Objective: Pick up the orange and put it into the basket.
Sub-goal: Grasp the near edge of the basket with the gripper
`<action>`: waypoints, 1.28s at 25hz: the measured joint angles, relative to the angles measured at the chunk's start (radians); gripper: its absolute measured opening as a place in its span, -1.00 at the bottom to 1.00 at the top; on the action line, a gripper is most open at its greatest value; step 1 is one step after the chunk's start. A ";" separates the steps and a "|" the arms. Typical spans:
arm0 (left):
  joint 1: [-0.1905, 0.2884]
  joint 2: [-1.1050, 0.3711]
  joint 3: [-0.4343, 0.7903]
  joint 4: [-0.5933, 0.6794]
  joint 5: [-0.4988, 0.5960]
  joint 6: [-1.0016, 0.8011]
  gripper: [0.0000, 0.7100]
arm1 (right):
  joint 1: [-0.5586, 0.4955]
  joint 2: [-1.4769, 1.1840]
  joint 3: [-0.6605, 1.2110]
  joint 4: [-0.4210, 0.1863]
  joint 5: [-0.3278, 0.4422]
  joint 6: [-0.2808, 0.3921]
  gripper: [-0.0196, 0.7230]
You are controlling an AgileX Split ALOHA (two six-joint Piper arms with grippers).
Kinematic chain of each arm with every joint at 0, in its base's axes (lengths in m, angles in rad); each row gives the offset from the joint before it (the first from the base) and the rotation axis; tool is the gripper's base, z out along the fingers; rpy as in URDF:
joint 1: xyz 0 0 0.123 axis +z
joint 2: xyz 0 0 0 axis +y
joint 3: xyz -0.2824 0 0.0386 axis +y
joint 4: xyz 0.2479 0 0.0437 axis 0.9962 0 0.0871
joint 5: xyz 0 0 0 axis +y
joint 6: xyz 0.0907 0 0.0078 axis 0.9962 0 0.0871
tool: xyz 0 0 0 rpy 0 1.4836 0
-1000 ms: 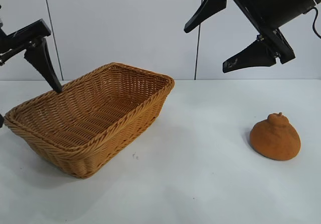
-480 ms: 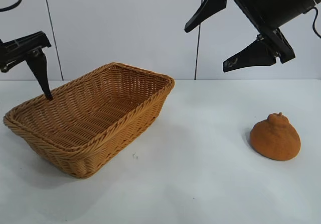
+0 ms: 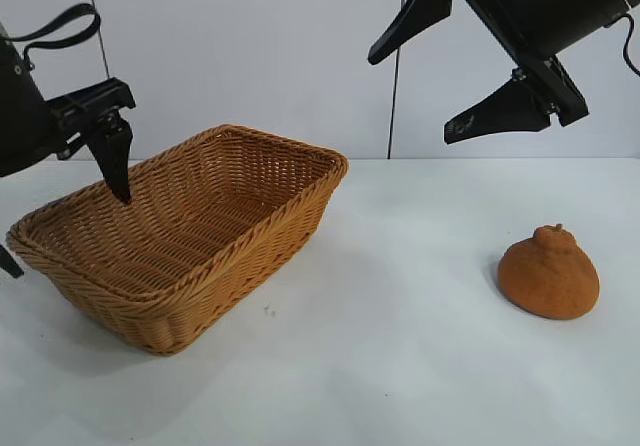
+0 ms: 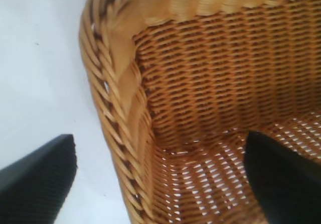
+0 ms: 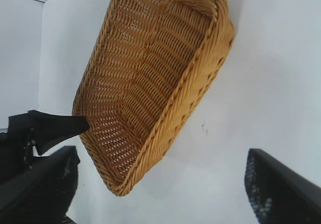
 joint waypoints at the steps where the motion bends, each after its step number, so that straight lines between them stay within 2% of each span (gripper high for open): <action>1: 0.000 0.017 0.000 0.000 -0.010 0.000 0.81 | 0.000 0.000 0.000 0.000 0.000 0.000 0.72; 8: 0.000 0.076 0.000 -0.001 -0.060 0.001 0.81 | 0.000 0.000 0.000 0.000 0.000 0.000 0.72; 12: 0.009 0.076 0.000 -0.003 -0.088 0.001 0.69 | 0.000 0.000 0.000 0.000 0.000 0.000 0.72; 17: 0.058 0.076 0.000 -0.003 -0.068 0.042 0.64 | 0.000 0.000 0.000 0.000 0.000 0.000 0.72; 21: 0.062 0.076 0.000 -0.017 -0.053 0.059 0.63 | 0.000 0.000 0.000 0.000 0.001 0.000 0.72; 23: 0.061 0.076 0.000 -0.035 -0.051 0.061 0.56 | 0.000 0.000 0.000 0.000 0.001 0.000 0.72; 26: 0.061 0.076 0.000 -0.045 -0.032 0.061 0.23 | 0.000 0.000 0.000 0.000 0.001 0.000 0.72; 30: 0.061 0.076 0.000 -0.048 0.002 0.056 -0.51 | 0.000 0.000 0.000 0.000 0.001 0.000 0.72; 31: 0.061 0.076 0.000 -0.051 0.001 0.052 -0.66 | 0.000 0.000 0.000 0.000 0.001 0.000 0.72; 32: 0.062 0.076 -0.001 -0.056 -0.007 0.045 -0.72 | 0.000 0.000 0.000 0.000 0.001 0.000 0.72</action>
